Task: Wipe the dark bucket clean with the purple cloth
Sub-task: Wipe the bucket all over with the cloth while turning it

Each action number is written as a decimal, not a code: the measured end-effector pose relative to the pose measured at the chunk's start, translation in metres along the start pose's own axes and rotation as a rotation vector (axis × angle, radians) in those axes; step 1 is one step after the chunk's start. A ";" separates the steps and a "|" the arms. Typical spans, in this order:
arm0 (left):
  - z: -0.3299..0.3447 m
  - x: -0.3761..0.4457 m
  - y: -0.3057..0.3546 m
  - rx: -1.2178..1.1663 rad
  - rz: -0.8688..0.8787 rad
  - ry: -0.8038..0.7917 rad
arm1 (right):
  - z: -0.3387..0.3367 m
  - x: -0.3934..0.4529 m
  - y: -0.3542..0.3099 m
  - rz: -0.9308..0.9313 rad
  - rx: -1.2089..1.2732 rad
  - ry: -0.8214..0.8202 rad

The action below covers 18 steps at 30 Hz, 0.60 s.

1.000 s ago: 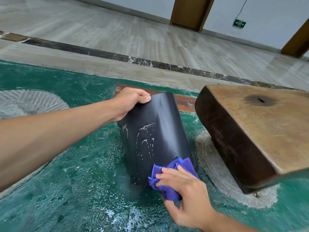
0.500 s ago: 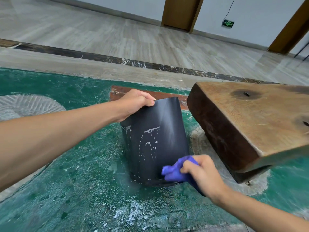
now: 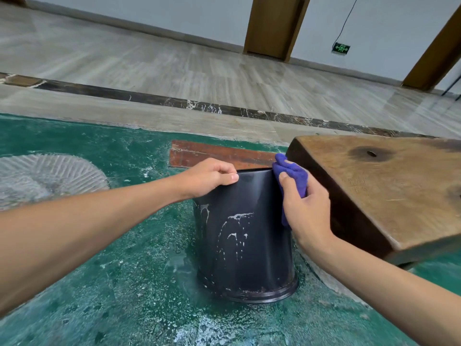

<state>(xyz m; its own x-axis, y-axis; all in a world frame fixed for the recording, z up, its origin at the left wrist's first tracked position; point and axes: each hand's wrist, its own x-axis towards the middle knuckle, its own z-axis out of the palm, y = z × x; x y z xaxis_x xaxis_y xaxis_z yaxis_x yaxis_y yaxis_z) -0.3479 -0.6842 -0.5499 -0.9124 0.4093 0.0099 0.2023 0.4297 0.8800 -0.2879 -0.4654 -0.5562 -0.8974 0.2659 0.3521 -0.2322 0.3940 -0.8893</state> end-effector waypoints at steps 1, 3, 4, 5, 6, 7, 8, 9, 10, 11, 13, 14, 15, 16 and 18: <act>0.002 0.000 0.001 -0.008 0.007 0.007 | 0.005 -0.001 0.002 -0.029 -0.026 -0.004; 0.006 0.002 0.000 -0.037 0.022 0.030 | 0.015 -0.004 0.004 -0.087 -0.062 -0.047; 0.007 0.003 -0.001 -0.051 0.028 0.041 | 0.019 -0.007 0.005 -0.123 -0.076 -0.082; 0.008 0.004 -0.002 -0.066 0.032 0.048 | 0.023 -0.011 0.006 -0.169 -0.092 -0.125; 0.009 0.005 -0.003 -0.084 0.036 0.051 | 0.026 -0.015 0.008 -0.225 -0.119 -0.170; 0.008 0.007 -0.004 -0.104 0.043 0.055 | 0.028 -0.018 0.011 -0.281 -0.149 -0.213; 0.008 0.009 -0.006 -0.128 0.049 0.060 | 0.030 -0.021 0.015 -0.328 -0.172 -0.253; 0.007 0.010 -0.007 -0.145 0.049 0.071 | 0.030 -0.024 0.019 -0.360 -0.187 -0.291; 0.007 0.012 -0.007 -0.155 0.043 0.079 | 0.030 -0.026 0.024 -0.382 -0.205 -0.331; 0.006 0.014 -0.008 -0.161 0.034 0.085 | 0.028 -0.028 0.030 -0.402 -0.234 -0.376; 0.007 0.018 -0.010 -0.153 0.018 0.092 | 0.022 -0.034 0.043 -0.455 -0.318 -0.476; 0.008 0.021 -0.010 -0.147 0.008 0.091 | 0.018 -0.038 0.050 -0.487 -0.359 -0.525; 0.009 0.023 -0.009 -0.144 0.000 0.087 | 0.013 -0.043 0.056 -0.515 -0.394 -0.570; 0.011 0.024 -0.009 -0.144 -0.007 0.084 | 0.008 -0.047 0.061 -0.534 -0.426 -0.613; 0.013 0.026 -0.008 -0.146 -0.010 0.086 | 0.000 -0.056 0.069 -0.543 -0.480 -0.689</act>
<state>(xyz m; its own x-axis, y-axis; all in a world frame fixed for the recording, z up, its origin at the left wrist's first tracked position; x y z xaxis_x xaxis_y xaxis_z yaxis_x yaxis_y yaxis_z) -0.3687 -0.6664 -0.5624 -0.9425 0.3322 0.0355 0.1445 0.3093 0.9399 -0.2538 -0.4529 -0.6367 -0.7716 -0.5637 0.2947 -0.6356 0.6648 -0.3925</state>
